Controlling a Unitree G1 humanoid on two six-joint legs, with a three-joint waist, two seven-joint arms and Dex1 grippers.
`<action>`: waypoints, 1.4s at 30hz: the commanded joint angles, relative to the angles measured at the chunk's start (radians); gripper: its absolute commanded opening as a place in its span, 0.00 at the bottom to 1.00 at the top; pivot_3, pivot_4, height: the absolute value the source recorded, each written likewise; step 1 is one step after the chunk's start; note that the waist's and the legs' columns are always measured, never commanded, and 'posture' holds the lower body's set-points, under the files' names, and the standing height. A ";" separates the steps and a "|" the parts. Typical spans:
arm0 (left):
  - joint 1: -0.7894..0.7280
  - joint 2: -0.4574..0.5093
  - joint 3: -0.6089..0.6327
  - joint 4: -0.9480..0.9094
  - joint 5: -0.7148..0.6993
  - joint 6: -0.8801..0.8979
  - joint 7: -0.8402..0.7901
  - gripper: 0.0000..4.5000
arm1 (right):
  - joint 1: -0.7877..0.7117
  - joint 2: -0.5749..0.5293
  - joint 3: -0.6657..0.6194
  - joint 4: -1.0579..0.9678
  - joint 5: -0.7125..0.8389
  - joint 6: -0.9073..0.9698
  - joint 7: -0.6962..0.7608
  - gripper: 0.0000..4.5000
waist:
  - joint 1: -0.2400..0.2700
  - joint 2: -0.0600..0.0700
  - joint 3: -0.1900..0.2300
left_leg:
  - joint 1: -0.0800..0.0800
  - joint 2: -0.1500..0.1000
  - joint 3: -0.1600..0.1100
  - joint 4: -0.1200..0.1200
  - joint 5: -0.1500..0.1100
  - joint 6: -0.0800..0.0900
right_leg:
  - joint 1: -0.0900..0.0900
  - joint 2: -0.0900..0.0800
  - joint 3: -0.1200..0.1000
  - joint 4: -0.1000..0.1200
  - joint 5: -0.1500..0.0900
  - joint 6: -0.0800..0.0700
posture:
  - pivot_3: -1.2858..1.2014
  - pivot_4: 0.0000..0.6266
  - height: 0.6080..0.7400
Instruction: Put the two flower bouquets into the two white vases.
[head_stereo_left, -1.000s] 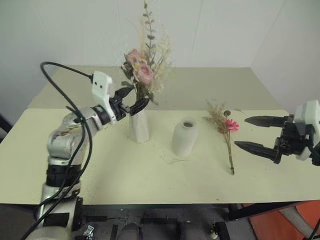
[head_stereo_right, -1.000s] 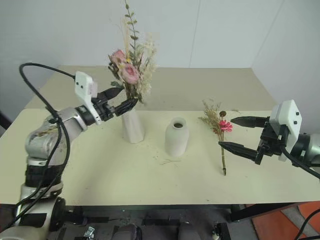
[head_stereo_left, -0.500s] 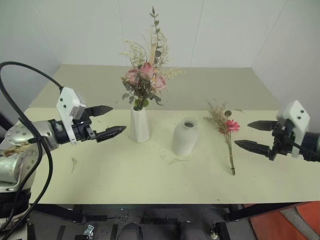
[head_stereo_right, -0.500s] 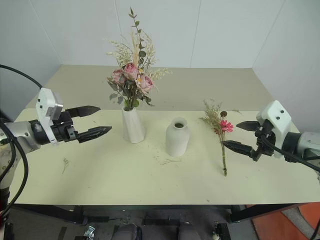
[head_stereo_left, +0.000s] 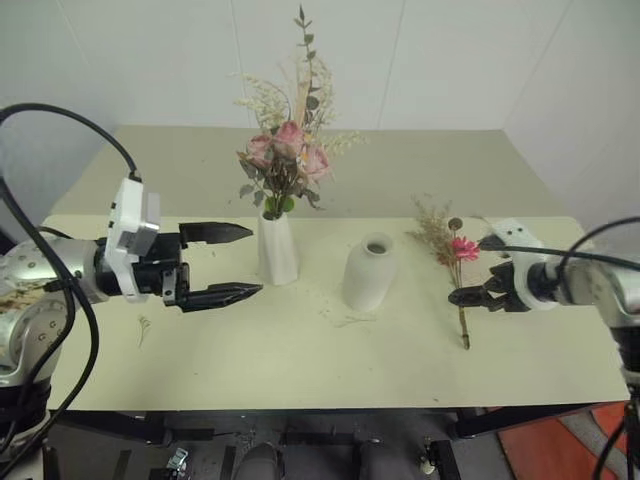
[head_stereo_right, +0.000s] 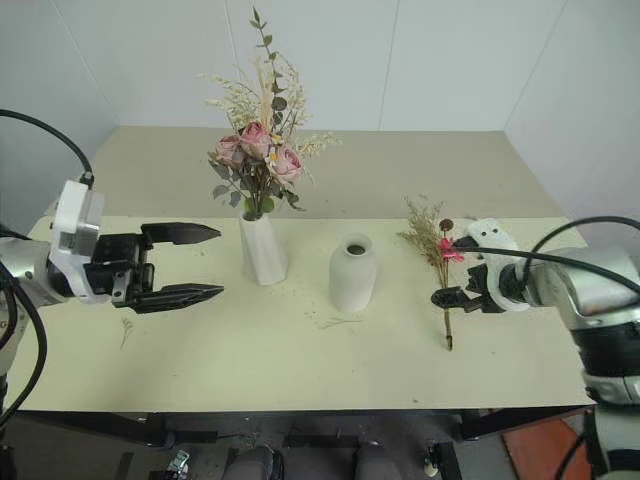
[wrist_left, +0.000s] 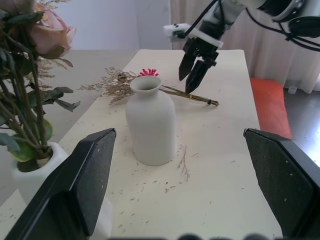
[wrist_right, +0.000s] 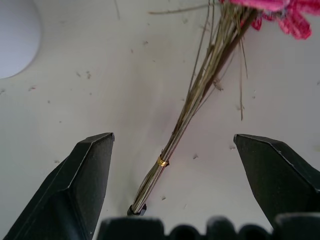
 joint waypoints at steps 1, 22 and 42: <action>-0.016 0.000 0.003 -0.024 -0.019 -0.024 -0.006 0.99 | -0.050 0.006 0.026 0.051 -0.028 0.049 -0.020 1.00 | 0.002 0.000 0.000 | 0.000 0.000 0.000 0.000 0.000 0.000 | 0.000 0.000 0.000 0.000 0.000 0.000 | 0.52 0.24 1.00; -0.018 -0.010 -0.016 -0.024 -0.004 -0.041 0.006 1.00 | -0.103 0.163 0.001 0.299 -0.169 -0.120 -0.064 0.00 | -0.008 0.000 0.000 | 0.002 0.000 0.000 0.001 0.000 0.000 | 0.002 0.001 0.000 0.001 0.001 0.000 | 0.52 0.24 1.00; -0.132 -0.047 -0.124 0.116 0.042 -0.083 -0.065 1.00 | 0.145 0.440 -0.590 -0.376 0.179 -0.628 -0.069 0.00 | -0.009 0.001 0.000 | 0.003 0.001 0.000 0.000 0.000 0.000 | 0.002 0.001 0.001 0.002 0.001 0.001 | 0.52 0.24 1.00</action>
